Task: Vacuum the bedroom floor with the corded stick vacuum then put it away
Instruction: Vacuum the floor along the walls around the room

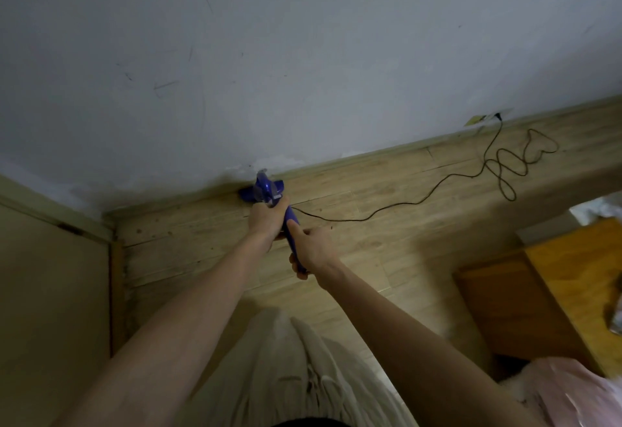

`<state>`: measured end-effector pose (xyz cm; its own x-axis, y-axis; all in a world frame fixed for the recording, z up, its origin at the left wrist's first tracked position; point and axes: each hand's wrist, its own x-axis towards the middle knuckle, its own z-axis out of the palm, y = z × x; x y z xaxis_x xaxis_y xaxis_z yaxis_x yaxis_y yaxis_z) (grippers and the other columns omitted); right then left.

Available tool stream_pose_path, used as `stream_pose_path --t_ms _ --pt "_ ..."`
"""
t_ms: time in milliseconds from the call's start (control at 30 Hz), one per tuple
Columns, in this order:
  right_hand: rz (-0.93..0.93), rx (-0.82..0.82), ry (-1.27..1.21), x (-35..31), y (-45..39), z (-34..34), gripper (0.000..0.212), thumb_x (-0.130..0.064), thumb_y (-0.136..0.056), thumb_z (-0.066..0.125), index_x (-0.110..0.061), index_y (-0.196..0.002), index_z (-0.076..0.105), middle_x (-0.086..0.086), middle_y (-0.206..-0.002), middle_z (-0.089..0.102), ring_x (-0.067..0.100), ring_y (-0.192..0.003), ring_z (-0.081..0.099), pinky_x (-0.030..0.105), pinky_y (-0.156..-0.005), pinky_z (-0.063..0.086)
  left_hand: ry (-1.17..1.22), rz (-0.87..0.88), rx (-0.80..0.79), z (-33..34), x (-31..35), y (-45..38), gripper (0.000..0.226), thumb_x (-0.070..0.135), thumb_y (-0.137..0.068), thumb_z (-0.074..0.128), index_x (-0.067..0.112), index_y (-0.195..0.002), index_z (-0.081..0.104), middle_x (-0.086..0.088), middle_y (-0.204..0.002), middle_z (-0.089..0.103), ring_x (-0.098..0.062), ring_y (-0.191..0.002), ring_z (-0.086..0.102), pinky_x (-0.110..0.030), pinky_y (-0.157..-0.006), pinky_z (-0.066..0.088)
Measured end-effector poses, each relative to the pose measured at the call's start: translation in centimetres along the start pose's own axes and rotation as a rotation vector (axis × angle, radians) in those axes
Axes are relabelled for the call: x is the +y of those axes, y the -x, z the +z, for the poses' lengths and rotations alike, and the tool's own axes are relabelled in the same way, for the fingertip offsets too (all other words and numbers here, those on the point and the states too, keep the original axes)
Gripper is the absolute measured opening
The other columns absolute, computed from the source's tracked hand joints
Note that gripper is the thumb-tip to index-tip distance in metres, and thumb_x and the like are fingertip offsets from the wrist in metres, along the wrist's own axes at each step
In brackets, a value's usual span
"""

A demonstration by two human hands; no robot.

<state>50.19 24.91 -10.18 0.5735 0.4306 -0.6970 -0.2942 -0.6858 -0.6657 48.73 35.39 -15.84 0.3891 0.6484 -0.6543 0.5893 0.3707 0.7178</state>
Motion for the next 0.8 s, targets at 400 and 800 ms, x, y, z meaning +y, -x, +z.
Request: stream_pose_path --t_ms 400,800 --pt "-0.018 0.049 -0.095 -1.6 0.8 -4.4 0.037 -0.038 -0.098 0.05 -0.004 -0.087 0.06 0.005 -0.064 0.056 0.012 -0.047 0.049 0.022 -0.043 0.041 0.144 -0.024 -0.059 2.9 2.7 0.1 0.033 0.031 -0.087 0.061 0.003 -0.103 0.057 -0.015 -0.102 0.065 -0.027 -0.09 0.064 -0.04 -0.081 0.054" --pt "-0.024 0.107 -0.179 0.2 0.1 -7.4 0.041 -0.035 -0.1 0.048 0.002 -0.092 0.064 0.007 -0.062 0.056 0.012 -0.043 0.048 0.025 -0.041 0.04 0.144 -0.049 -0.162 7.1 3.2 1.0 0.032 0.027 -0.095 0.055 -0.001 -0.111 0.056 -0.011 -0.094 0.062 -0.015 -0.07 0.06 -0.02 -0.05 0.042"
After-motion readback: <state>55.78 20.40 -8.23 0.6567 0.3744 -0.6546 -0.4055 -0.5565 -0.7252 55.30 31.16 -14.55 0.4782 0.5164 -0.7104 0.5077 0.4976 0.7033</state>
